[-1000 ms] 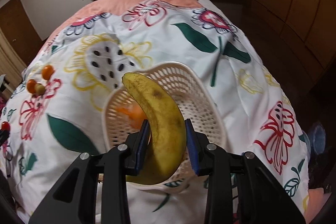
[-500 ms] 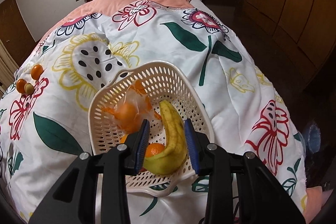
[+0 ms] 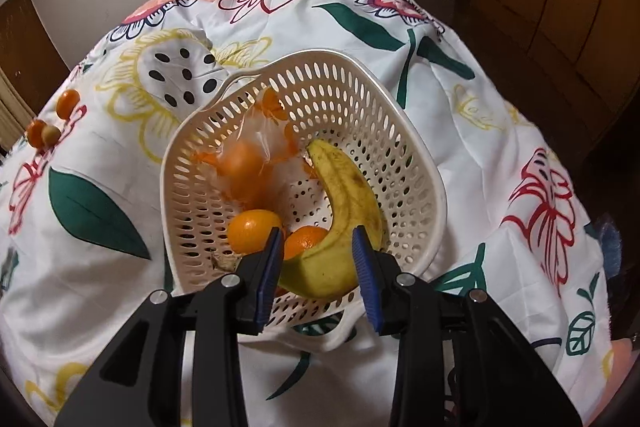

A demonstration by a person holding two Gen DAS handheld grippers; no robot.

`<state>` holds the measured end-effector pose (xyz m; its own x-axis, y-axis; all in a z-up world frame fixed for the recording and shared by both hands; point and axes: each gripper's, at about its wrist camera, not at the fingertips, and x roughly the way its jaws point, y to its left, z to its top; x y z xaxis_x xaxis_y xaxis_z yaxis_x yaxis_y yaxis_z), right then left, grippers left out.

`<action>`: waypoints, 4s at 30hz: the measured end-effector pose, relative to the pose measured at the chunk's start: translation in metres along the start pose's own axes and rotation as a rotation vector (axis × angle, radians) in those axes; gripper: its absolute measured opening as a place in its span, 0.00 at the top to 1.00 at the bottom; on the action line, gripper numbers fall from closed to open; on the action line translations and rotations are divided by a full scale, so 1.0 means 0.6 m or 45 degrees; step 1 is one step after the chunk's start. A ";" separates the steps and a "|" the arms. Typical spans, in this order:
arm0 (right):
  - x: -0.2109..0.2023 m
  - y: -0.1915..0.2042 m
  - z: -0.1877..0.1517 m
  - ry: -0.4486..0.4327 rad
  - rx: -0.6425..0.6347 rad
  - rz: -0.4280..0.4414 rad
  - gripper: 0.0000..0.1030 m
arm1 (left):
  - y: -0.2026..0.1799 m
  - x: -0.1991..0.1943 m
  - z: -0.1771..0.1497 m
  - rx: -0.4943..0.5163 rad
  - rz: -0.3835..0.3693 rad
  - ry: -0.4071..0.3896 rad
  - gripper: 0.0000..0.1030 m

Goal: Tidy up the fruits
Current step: 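Lift the banana, carry it into the basket and open the right gripper, then lower the red tomato into the basket and open the left gripper, then move the left gripper back toward the loose oranges and kiwis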

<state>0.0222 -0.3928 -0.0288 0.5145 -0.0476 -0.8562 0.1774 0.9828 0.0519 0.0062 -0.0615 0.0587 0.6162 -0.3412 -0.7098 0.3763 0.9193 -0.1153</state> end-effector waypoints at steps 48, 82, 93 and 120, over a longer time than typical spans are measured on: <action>-0.076 -0.099 -0.014 -0.210 0.291 0.261 0.48 | -0.293 0.166 0.119 0.378 -0.236 0.182 0.71; -0.096 -0.083 -0.013 -0.291 0.307 0.265 0.40 | -0.239 0.125 0.116 0.338 0.091 0.005 0.08; -0.095 -0.079 -0.015 -0.292 0.310 0.270 0.38 | -0.234 0.121 0.111 0.342 0.110 0.001 0.08; -0.120 -0.016 -0.008 -0.358 0.237 0.337 0.21 | -0.098 0.060 0.126 0.148 0.166 -0.067 0.08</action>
<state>-0.0204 -0.3983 0.0297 0.7668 0.1293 -0.6287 0.1439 0.9199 0.3648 0.0587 -0.1428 0.0923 0.6994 -0.2329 -0.6758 0.3663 0.9286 0.0589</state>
